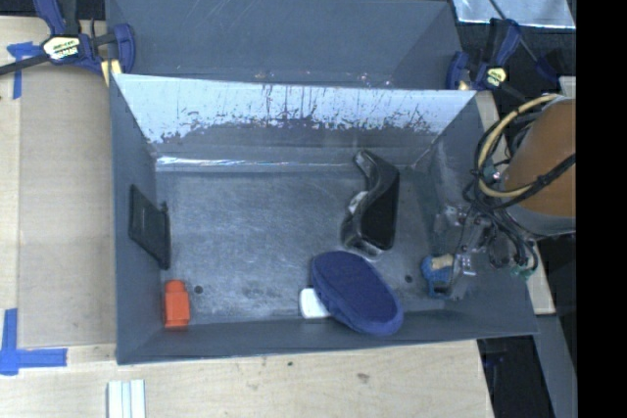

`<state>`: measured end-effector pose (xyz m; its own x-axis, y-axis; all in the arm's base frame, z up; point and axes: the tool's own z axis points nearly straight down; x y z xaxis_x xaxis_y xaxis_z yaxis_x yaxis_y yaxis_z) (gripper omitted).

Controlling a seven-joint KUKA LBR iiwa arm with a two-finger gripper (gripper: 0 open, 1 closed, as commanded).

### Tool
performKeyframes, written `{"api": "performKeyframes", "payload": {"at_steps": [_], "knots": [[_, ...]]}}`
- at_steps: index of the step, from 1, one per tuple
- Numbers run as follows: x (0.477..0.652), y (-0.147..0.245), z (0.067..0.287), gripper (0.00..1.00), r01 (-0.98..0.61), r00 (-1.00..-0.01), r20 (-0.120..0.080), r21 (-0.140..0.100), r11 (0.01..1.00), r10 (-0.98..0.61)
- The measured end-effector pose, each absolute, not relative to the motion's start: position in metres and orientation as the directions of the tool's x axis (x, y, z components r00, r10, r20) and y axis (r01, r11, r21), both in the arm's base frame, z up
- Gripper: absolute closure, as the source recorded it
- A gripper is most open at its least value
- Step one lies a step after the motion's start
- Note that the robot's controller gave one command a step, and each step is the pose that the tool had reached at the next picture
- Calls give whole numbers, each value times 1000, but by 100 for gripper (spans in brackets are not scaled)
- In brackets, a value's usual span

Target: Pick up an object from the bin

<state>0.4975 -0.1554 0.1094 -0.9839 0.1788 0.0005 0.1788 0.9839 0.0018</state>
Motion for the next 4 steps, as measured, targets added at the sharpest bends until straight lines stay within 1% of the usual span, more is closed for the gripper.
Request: {"api": "performKeyframes", "payload": {"at_steps": [1, 2, 4], "knots": [[505, -152, 69, 0, 105, -994, 14, 9, 994, 105], [506, -152, 70, 100, 104, -995, 11, 10, 995, 104], [506, -152, 70, 100, 102, -995, 11, 10, 995, 102]]}}
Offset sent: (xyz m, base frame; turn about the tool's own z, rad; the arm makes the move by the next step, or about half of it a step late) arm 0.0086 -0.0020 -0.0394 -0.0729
